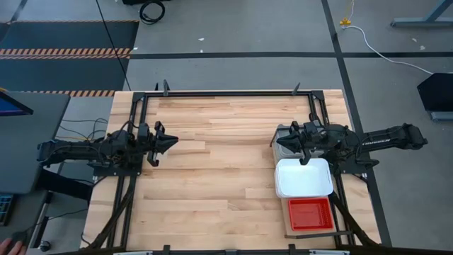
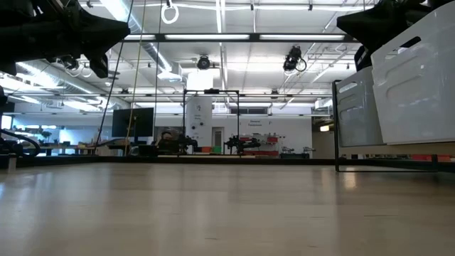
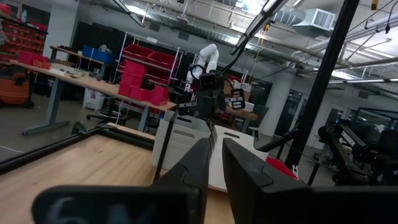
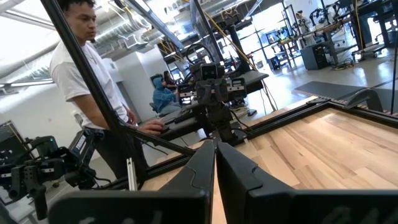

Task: Stack baskets on shelf by color
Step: Return to Home Position

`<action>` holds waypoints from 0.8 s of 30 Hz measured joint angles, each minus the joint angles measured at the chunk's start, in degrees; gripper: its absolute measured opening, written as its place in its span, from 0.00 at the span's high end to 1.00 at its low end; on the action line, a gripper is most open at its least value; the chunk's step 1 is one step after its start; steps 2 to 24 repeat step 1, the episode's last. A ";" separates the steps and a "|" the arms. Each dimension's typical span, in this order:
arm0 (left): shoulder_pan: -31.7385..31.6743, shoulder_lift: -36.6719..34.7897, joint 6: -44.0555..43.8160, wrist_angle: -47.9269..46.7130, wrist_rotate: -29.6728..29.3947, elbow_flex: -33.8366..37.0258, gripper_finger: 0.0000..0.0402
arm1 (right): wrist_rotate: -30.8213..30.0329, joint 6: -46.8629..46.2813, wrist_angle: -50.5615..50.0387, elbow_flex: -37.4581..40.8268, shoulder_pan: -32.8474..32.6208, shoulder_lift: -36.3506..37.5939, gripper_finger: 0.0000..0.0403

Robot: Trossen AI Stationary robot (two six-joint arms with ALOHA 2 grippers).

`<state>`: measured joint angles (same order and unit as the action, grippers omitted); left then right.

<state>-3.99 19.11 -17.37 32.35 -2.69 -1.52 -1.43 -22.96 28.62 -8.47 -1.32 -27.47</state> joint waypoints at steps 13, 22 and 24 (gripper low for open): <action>0.00 -0.01 0.00 -0.01 0.00 0.00 0.87 | -0.02 0.00 0.00 0.00 0.02 -0.02 0.94; 0.00 -0.01 0.00 -0.01 0.00 0.00 0.87 | -0.02 0.00 0.00 0.00 0.02 -0.02 0.94; 0.00 -0.01 0.00 -0.01 0.00 0.00 0.87 | -0.02 0.00 0.00 0.00 0.02 -0.02 0.94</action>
